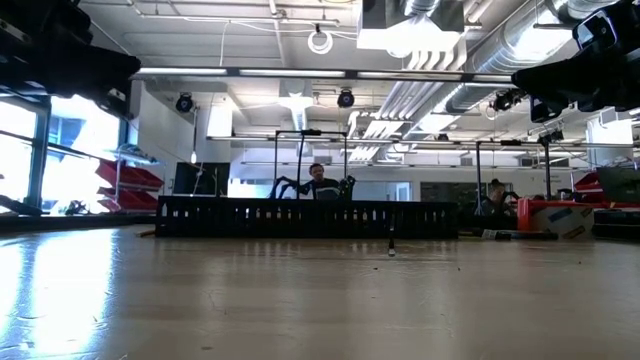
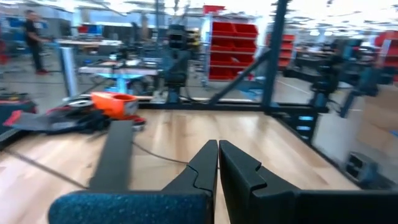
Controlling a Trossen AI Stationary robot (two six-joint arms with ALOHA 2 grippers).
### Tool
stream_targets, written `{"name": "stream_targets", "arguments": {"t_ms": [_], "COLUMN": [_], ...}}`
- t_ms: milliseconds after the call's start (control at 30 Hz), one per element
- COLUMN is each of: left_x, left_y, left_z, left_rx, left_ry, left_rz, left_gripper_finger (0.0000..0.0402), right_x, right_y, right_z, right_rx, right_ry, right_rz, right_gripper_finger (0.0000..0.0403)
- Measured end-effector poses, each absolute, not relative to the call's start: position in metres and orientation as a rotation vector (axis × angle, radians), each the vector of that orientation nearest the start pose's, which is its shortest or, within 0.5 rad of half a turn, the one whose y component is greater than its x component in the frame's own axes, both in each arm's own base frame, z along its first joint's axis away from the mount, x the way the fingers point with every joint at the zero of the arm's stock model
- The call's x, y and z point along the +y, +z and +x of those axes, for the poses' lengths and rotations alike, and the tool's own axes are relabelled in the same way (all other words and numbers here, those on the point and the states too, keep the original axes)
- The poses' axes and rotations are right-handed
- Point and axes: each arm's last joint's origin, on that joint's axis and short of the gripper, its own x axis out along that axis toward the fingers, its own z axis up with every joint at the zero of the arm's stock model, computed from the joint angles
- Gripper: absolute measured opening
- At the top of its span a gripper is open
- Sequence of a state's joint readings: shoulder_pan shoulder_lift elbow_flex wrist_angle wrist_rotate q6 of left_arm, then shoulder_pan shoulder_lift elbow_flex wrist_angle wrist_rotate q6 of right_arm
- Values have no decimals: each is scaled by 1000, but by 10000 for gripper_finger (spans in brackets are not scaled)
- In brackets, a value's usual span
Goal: Ziptie cables
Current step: Return to Home Position
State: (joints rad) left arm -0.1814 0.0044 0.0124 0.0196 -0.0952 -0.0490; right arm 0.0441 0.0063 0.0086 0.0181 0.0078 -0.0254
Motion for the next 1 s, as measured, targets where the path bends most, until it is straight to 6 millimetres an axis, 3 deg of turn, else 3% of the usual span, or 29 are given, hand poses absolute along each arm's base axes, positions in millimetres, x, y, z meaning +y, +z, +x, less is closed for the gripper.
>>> {"name": "stream_targets", "arguments": {"t_ms": [233,1000], "left_x": [-22,-23], "left_y": [169,169], "left_z": [95,95], "left_rx": [-19,-16], "left_ry": [-165,-167], "left_rz": [-53,-53], "left_gripper_finger": [0,0], "right_x": [4,4], "right_y": [168,168], "right_z": [97,97], "right_rx": [-21,-21], "right_ry": [36,36], "right_rz": [-25,-25], "right_gripper_finger": [16,16]}}
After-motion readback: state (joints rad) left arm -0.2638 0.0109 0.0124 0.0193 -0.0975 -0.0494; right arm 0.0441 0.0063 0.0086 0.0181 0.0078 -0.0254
